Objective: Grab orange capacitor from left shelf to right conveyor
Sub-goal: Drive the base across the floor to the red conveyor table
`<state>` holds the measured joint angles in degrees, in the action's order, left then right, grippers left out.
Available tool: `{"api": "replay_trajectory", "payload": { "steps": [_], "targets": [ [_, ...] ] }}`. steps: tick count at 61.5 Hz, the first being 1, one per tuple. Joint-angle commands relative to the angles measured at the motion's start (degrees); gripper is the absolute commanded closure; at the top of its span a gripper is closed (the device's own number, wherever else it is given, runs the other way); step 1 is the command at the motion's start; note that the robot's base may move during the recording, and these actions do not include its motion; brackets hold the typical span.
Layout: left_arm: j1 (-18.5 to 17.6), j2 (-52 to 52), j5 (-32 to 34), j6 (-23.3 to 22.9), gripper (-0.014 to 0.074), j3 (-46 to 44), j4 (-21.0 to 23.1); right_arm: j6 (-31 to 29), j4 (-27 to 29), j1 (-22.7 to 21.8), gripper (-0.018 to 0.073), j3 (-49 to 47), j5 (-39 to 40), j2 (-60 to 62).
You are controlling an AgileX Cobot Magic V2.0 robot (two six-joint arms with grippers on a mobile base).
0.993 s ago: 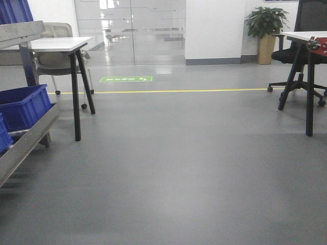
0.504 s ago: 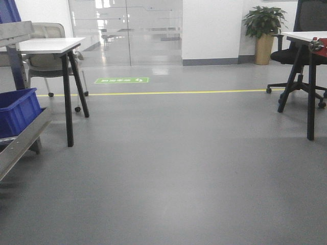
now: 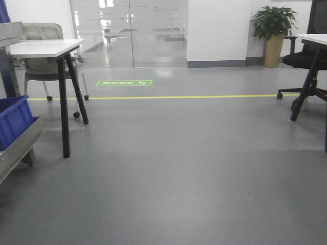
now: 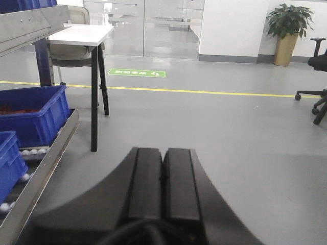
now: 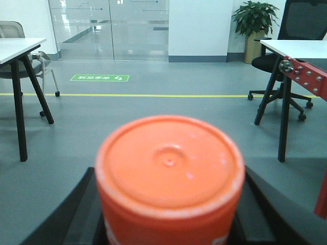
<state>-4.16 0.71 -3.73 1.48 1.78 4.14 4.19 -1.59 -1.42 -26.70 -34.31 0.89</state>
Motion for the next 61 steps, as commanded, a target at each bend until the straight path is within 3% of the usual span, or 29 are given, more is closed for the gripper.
{"api": "replay_trajectory", "payload": {
  "steps": [1,61],
  "targets": [
    [-0.5,0.7,5.1,-0.1,0.0723,-0.3,0.1,-0.2,-0.1,0.0,0.051,-1.4,5.2,0.1],
    [-0.5,0.7,5.1,-0.1,0.0723,-0.3,0.1,-0.2,-0.1,0.0,0.051,-1.4,5.1,0.1]
  ]
}}
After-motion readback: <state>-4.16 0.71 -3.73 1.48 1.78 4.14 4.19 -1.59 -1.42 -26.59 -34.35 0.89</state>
